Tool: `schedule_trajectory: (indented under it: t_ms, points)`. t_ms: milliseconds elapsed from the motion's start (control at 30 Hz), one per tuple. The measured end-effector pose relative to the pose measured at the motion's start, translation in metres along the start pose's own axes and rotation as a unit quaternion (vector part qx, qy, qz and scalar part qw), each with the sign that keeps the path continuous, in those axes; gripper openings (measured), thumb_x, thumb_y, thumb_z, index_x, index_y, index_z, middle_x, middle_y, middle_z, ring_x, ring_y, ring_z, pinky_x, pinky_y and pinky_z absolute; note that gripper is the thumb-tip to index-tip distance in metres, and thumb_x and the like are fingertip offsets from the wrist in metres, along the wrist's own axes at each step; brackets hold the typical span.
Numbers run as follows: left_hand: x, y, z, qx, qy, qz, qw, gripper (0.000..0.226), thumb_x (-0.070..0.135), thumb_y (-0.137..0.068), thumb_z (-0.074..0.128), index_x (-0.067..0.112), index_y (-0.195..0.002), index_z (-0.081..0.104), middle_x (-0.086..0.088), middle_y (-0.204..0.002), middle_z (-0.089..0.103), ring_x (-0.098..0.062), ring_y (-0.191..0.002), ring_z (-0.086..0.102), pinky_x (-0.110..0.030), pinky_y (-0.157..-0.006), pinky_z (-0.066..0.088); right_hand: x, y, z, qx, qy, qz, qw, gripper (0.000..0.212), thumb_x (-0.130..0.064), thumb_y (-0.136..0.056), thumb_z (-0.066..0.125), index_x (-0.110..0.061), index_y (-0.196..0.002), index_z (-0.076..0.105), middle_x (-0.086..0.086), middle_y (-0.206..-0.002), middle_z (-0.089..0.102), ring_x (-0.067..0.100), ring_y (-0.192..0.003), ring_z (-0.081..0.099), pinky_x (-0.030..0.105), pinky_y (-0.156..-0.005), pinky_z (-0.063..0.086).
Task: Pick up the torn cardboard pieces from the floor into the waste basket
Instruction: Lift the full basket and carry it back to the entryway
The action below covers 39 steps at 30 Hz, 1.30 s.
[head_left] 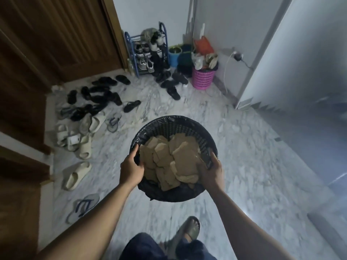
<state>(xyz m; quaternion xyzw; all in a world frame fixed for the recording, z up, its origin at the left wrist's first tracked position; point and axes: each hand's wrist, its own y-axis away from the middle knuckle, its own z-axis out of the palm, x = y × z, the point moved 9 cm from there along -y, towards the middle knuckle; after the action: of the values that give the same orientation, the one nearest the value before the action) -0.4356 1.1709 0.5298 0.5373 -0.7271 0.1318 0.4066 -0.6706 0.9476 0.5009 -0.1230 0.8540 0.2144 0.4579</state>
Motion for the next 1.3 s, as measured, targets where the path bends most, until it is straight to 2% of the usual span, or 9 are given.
schedule_trajectory:
  t_ms: [100,300,500,667,767,833,1000,1167,1300]
  points:
    - [0.042,-0.052,0.023,0.003,0.000,0.020,1.000,0.058,0.024,-0.096,0.058,0.027,-0.150,0.037,-0.011,-0.132,0.060,-0.027,-0.113,0.060,-0.031,-0.088,0.048,-0.024,-0.072,-0.008,0.004,0.012,-0.012,1.000,0.066,-0.045,-0.086,0.067,-0.033,-0.147,0.043,-0.002,-0.138,0.056,0.019,-0.123,0.054,0.033,-0.096,0.046]
    - [0.109,-0.178,0.076,-0.018,0.022,0.026,0.999,0.059,0.047,-0.096,0.052,0.031,-0.150,0.034,-0.008,-0.131,0.060,-0.026,-0.120,0.057,-0.034,-0.093,0.047,-0.055,-0.212,-0.008,0.015,0.009,-0.006,1.000,0.067,-0.046,-0.086,0.069,-0.030,-0.146,0.045,-0.003,-0.140,0.055,0.019,-0.120,0.056,0.026,-0.088,0.043]
    - [0.199,-0.343,0.143,-0.068,0.004,0.067,0.995,0.056,0.031,-0.098,0.054,0.028,-0.151,0.035,-0.010,-0.138,0.056,-0.029,-0.125,0.053,-0.037,-0.098,0.046,-0.086,-0.363,-0.006,0.060,-0.001,0.026,0.998,0.066,-0.048,-0.086,0.068,-0.036,-0.146,0.043,-0.001,-0.132,0.057,0.020,-0.112,0.057,0.036,-0.090,0.050]
    - [0.301,-0.451,0.195,-0.133,-0.041,0.115,0.983,0.059,0.038,-0.096,0.054,0.028,-0.151,0.035,-0.007,-0.139,0.056,-0.025,-0.127,0.053,-0.036,-0.101,0.044,-0.103,-0.463,-0.026,0.124,-0.048,0.082,0.988,0.066,-0.043,-0.085,0.069,-0.035,-0.145,0.045,-0.001,-0.129,0.060,0.021,-0.114,0.058,0.037,-0.091,0.050]
    - [0.362,-0.508,0.233,-0.159,-0.072,0.151,0.973,0.061,0.023,-0.093,0.059,0.026,-0.150,0.037,-0.010,-0.133,0.059,-0.025,-0.124,0.055,-0.036,-0.101,0.044,-0.105,-0.520,-0.036,0.160,-0.069,0.112,0.978,0.067,-0.049,-0.084,0.069,-0.035,-0.145,0.045,-0.001,-0.128,0.062,0.022,-0.112,0.061,0.042,-0.093,0.052]
    - [0.398,-0.547,0.265,-0.173,-0.091,0.168,0.966,0.061,0.020,-0.092,0.061,0.025,-0.149,0.038,-0.010,-0.133,0.060,-0.026,-0.123,0.055,-0.036,-0.101,0.044,-0.104,-0.567,-0.040,0.169,-0.084,0.123,0.974,0.067,-0.049,-0.085,0.068,-0.034,-0.145,0.045,-0.001,-0.130,0.062,0.021,-0.112,0.060,0.040,-0.093,0.053]
    - [0.457,-0.644,0.360,-0.201,-0.123,0.172,0.957,0.063,0.041,-0.093,0.057,0.028,-0.151,0.034,-0.007,-0.142,0.053,-0.025,-0.130,0.050,-0.042,-0.106,0.043,-0.076,-0.702,-0.044,0.167,-0.127,0.160,0.965,0.063,-0.035,-0.087,0.068,-0.034,-0.145,0.046,0.003,-0.128,0.063,0.022,-0.111,0.060,0.034,-0.088,0.052]
    - [0.490,-0.732,0.451,-0.214,-0.212,0.207,0.931,0.054,0.038,-0.101,0.044,0.024,-0.152,0.033,-0.008,-0.140,0.054,-0.029,-0.128,0.051,-0.040,-0.101,0.044,-0.039,-0.806,-0.036,0.167,-0.131,0.239,0.948,0.062,-0.045,-0.086,0.069,-0.034,-0.143,0.049,0.000,-0.128,0.062,0.021,-0.111,0.060,0.037,-0.092,0.053]
    - [0.485,-0.796,0.547,-0.251,-0.223,0.242,0.910,0.048,0.038,-0.101,0.044,0.022,-0.147,0.040,-0.003,-0.128,0.063,-0.022,-0.117,0.059,-0.021,-0.088,0.042,0.021,-0.875,-0.010,0.163,-0.127,0.297,0.932,0.062,-0.045,-0.086,0.065,-0.040,-0.145,0.044,-0.002,-0.119,0.062,0.019,-0.101,0.060,0.038,-0.083,0.055]
